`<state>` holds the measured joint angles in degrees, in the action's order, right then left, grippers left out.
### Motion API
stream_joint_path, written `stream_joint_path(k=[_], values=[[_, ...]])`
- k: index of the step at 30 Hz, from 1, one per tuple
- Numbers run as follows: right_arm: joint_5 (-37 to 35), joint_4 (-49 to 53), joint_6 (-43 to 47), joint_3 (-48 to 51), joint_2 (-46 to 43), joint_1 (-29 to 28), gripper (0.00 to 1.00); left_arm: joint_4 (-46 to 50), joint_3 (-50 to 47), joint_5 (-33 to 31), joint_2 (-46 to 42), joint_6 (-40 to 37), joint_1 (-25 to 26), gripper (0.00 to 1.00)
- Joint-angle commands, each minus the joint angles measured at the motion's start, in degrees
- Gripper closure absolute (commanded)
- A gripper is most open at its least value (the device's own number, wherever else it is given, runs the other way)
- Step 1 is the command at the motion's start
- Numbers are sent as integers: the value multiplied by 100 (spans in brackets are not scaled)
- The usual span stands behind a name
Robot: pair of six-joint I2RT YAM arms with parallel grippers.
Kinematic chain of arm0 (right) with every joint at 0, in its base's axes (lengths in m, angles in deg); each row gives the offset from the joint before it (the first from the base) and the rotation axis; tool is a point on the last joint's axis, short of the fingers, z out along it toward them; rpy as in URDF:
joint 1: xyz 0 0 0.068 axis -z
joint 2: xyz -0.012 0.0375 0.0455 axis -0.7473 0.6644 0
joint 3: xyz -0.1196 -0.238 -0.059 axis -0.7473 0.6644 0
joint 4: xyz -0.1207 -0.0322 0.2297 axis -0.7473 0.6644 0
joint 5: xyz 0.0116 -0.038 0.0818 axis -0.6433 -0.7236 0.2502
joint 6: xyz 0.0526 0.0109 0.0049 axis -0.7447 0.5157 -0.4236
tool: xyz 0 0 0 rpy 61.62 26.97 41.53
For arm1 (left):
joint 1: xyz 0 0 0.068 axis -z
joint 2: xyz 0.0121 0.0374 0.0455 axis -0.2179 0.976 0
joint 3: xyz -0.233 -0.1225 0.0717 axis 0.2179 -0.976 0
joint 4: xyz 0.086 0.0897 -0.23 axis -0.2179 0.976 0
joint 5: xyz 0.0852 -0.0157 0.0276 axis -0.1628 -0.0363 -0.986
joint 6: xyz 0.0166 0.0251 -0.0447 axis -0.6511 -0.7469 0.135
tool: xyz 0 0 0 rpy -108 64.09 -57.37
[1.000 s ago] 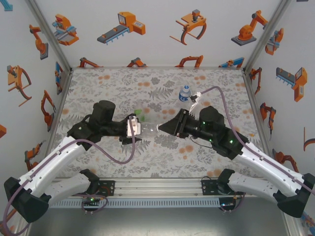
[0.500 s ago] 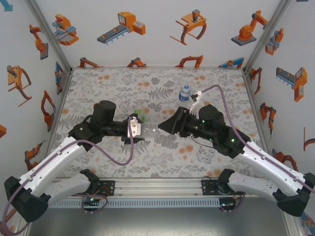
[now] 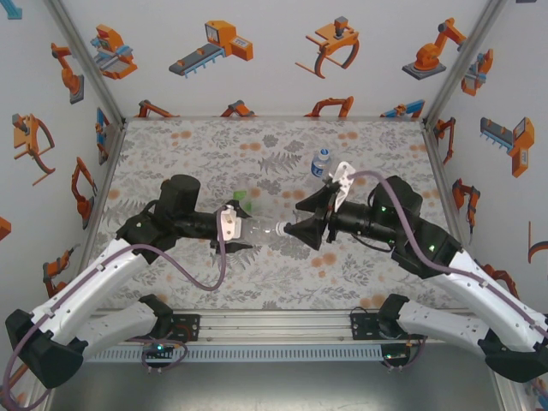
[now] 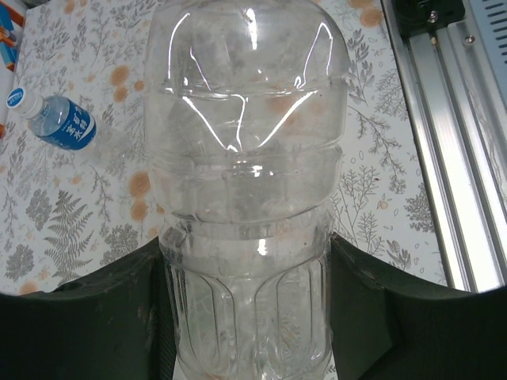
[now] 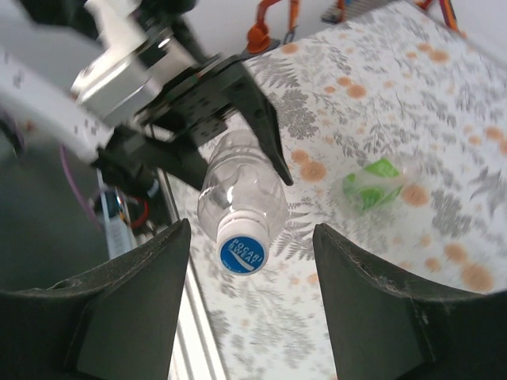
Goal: Screw on the bottle caps
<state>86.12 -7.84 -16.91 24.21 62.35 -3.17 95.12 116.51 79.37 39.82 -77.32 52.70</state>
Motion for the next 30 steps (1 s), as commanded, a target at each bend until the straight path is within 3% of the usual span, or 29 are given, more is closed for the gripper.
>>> stream_joint_path(k=[1,4,14,27,30], values=[[1260,27,2072,-95,-43,-24,41,195,207,373,-87,-113,34,100],[1559,42,2610,33,-52,-25,41,278,287,426,-90,-127,31,100],[1559,54,2698,217,56,-28,46,373,339,491,-104,-175,31,100],[1438,-253,2516,444,81,-33,66,408,361,528,-73,-215,32,100],[1429,-323,2332,482,71,-33,76,425,377,531,-47,-225,36,100]])
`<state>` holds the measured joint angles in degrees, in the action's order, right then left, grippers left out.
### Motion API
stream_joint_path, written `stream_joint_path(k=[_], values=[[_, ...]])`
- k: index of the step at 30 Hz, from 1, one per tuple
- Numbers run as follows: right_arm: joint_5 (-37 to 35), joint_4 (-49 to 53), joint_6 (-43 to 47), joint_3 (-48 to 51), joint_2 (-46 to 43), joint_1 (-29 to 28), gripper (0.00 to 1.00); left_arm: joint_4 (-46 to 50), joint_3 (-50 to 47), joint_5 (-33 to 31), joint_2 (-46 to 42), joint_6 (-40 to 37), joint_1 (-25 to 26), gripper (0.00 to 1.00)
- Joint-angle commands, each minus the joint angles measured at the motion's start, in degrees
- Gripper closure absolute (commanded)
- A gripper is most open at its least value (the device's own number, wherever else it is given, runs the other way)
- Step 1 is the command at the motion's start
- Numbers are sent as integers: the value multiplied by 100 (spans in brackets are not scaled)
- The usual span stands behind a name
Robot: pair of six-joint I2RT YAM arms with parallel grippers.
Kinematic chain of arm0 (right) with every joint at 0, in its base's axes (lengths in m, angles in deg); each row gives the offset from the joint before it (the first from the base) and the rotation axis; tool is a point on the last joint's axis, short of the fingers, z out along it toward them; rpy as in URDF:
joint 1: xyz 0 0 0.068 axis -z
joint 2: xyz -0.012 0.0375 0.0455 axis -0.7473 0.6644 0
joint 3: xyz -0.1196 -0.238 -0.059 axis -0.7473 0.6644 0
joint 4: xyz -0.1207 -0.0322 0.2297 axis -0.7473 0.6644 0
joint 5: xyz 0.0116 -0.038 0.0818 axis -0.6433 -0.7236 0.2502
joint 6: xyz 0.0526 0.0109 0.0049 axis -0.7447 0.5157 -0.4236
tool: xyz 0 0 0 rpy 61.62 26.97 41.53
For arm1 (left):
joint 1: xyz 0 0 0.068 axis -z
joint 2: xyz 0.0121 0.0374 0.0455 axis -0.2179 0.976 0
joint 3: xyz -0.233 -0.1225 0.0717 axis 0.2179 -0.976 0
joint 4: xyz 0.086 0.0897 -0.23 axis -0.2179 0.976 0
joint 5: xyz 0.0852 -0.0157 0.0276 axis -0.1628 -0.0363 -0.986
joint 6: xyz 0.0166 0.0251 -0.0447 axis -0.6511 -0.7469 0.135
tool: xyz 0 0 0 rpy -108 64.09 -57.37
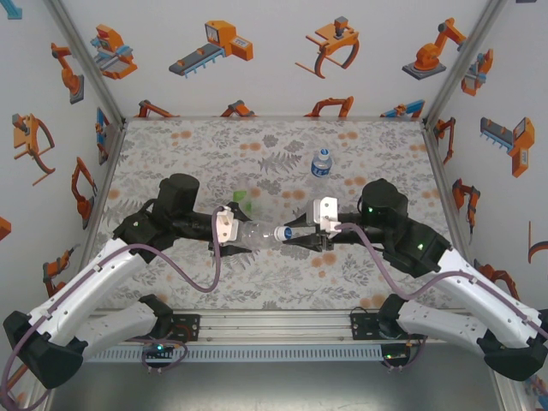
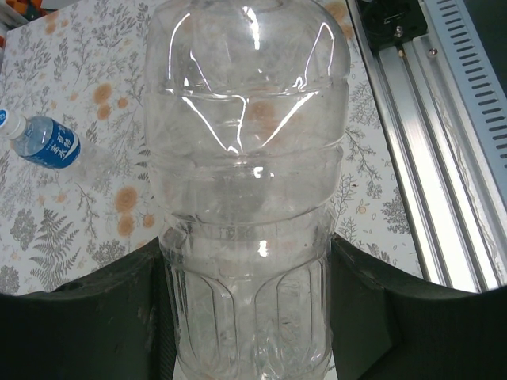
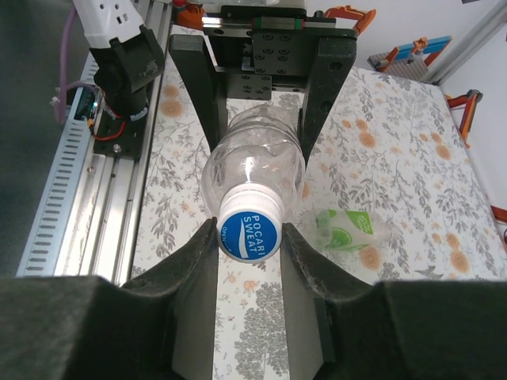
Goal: Screw on the bottle caps
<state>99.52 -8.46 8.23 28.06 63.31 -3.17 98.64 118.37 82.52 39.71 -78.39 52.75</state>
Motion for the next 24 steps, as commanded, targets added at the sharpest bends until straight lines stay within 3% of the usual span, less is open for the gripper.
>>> stream_joint_path(k=[1,5,7,12,15,20,24], values=[[18,-332,-350,121,-27,-33,80,72,185,213,-42,-117,28,100],[-552,-659,-1724,284,-45,-33,91,73,184,166,-12,-112,32,100],[-1043,-829,-2823,377,-20,-28,100,61,176,70,2,-92,27,100],[-2468,-831,-6074,489,163,-47,100,-178,109,-168,53,6,32,100],[-2946,-517,-7494,391,328,-50,100,-330,46,-250,53,62,29,100],[-3343,18,-8793,176,519,-45,100,-539,-72,-325,86,142,27,100],[-3467,304,-9063,-23,666,-48,100,-551,-71,-305,109,146,27,100]])
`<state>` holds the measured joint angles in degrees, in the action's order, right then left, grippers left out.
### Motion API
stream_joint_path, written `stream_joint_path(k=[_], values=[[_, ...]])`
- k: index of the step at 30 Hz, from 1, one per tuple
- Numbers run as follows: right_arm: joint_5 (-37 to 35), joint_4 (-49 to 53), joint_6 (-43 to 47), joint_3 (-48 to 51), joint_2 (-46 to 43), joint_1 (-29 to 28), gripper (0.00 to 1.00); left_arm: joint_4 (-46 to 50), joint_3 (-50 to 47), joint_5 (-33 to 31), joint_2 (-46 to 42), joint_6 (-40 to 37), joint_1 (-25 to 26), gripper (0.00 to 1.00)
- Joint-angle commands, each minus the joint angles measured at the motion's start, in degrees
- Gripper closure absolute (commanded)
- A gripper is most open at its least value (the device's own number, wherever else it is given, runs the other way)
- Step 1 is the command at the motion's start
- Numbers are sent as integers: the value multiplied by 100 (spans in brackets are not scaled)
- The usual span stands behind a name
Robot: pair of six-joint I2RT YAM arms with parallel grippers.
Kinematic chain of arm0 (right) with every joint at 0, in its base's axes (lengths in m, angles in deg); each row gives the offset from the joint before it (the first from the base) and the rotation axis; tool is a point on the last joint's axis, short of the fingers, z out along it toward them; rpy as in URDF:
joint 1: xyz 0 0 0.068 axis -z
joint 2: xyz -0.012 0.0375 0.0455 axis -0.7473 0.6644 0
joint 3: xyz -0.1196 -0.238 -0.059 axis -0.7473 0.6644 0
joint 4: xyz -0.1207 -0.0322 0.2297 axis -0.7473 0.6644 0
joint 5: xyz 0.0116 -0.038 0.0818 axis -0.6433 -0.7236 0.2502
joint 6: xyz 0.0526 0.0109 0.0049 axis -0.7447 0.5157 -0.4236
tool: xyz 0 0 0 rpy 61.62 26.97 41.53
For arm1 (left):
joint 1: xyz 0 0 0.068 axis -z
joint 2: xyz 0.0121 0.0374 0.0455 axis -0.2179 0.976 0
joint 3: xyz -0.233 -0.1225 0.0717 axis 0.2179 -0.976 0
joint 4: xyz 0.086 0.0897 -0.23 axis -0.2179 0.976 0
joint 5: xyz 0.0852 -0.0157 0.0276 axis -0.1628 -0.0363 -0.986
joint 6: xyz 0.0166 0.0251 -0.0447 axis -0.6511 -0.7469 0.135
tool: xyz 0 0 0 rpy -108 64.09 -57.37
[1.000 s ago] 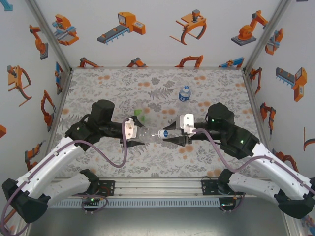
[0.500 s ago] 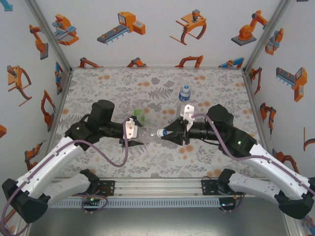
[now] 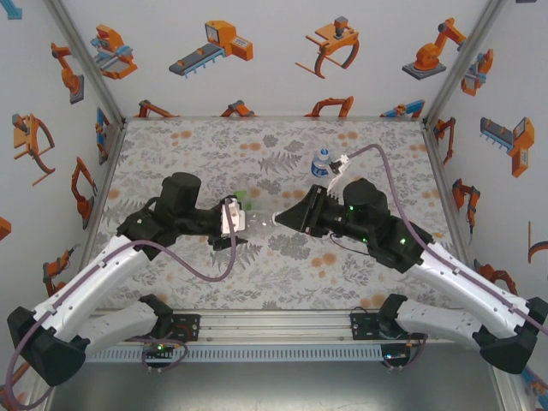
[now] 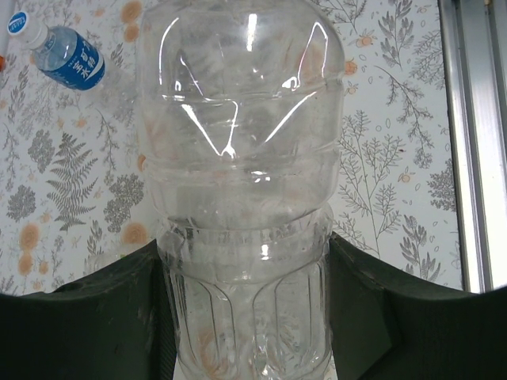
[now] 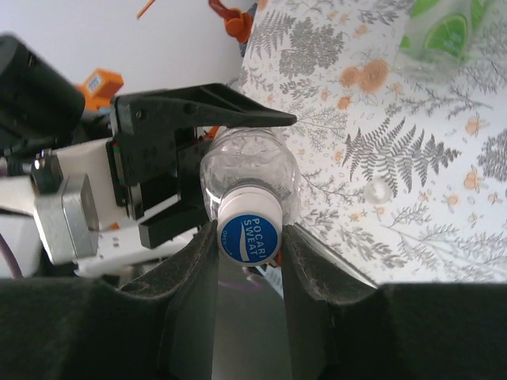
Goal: Screw on the bottle caps
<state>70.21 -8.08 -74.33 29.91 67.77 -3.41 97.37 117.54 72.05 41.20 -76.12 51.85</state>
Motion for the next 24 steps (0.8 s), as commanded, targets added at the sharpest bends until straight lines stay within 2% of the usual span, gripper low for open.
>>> stream_joint_path(k=[1,3,4,6,10,15,19,24], values=[[-524,357,-763,-302,284,-25,100,-423,3,736,-38,-78,117,100],[-442,322,-610,-373,325,-22,100,-424,1,728,-43,-98,118,100],[-420,262,-499,-363,308,-25,93,-419,0,731,-29,-109,122,100],[-429,118,-121,-348,221,-23,71,-424,12,741,-11,-102,121,100],[-344,87,1360,-543,-71,-21,57,-373,0,760,-43,-124,125,100],[-48,-189,3167,-483,-510,-24,51,-293,28,820,-54,-142,116,100],[704,-407,4868,-421,-634,-21,49,-177,88,855,-44,-172,124,100],[1611,-84,6659,-628,-529,-15,46,-49,133,947,-47,-219,117,100]])
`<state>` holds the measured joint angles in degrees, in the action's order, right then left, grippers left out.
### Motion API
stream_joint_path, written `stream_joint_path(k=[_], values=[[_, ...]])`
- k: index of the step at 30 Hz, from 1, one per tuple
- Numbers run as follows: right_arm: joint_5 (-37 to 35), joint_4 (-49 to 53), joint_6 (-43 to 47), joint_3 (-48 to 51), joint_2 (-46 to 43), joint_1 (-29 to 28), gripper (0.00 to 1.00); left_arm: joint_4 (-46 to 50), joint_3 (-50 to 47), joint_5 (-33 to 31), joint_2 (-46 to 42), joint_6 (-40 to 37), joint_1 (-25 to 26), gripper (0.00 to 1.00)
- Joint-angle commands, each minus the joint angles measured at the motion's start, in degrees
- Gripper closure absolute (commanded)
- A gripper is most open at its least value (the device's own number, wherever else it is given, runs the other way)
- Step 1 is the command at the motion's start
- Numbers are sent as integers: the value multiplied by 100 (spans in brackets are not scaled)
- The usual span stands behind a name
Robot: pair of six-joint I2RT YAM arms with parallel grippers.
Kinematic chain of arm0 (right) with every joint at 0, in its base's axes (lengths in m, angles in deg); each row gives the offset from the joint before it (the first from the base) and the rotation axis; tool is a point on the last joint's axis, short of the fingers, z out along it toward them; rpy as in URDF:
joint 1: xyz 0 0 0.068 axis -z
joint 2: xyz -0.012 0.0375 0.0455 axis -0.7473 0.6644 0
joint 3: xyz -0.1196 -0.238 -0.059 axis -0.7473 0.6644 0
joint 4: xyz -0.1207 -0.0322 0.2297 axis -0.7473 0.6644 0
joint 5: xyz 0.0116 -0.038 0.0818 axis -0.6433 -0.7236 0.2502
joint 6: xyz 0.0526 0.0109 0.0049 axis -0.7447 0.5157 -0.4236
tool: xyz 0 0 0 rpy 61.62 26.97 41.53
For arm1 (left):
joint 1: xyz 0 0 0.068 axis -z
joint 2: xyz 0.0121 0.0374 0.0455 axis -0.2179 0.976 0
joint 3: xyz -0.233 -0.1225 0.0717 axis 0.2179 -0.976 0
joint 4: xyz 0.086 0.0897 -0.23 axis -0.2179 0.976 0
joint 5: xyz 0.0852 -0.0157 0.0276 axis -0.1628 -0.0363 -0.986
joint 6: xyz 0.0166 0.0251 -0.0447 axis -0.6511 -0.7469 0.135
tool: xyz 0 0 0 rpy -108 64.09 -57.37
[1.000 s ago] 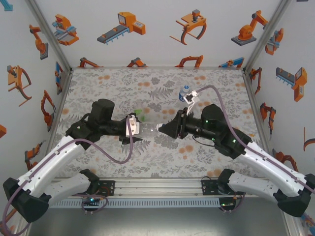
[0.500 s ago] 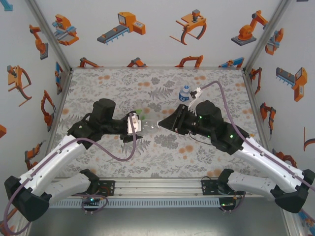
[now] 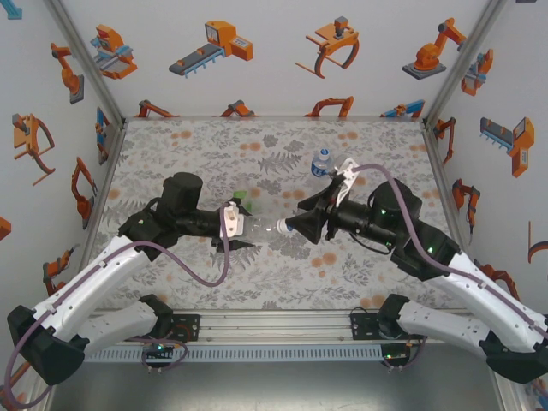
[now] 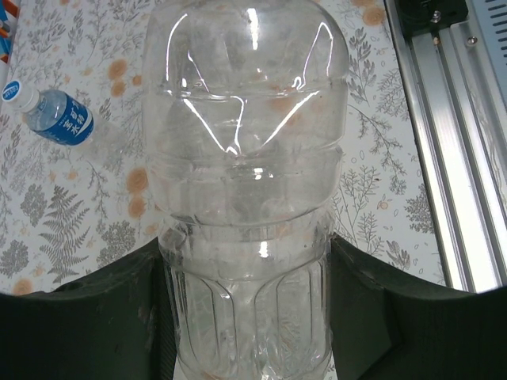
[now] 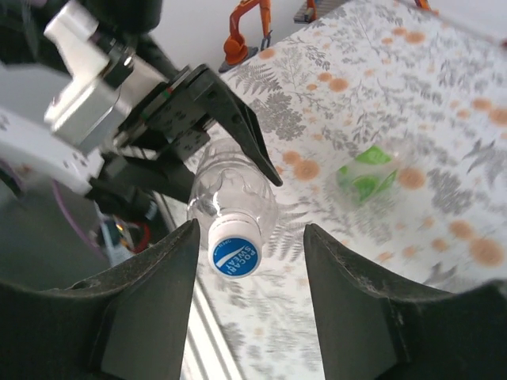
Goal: Screw on the bottle caps
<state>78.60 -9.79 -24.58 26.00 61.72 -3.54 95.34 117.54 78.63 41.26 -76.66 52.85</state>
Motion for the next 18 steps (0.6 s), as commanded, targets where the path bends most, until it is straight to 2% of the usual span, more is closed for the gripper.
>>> stream_joint_path(k=[1,7,9,18], values=[[1054,261,2080,-350,137,-8,46,192,142,309,-64,-177,22,100],[2126,956,3763,-566,301,-9,45,346,135,320,-103,-322,22,100],[2254,1031,4156,-489,268,-10,45,368,139,376,-110,-345,18,100],[2074,762,4256,-201,246,-13,49,412,196,440,-112,-352,28,100]])
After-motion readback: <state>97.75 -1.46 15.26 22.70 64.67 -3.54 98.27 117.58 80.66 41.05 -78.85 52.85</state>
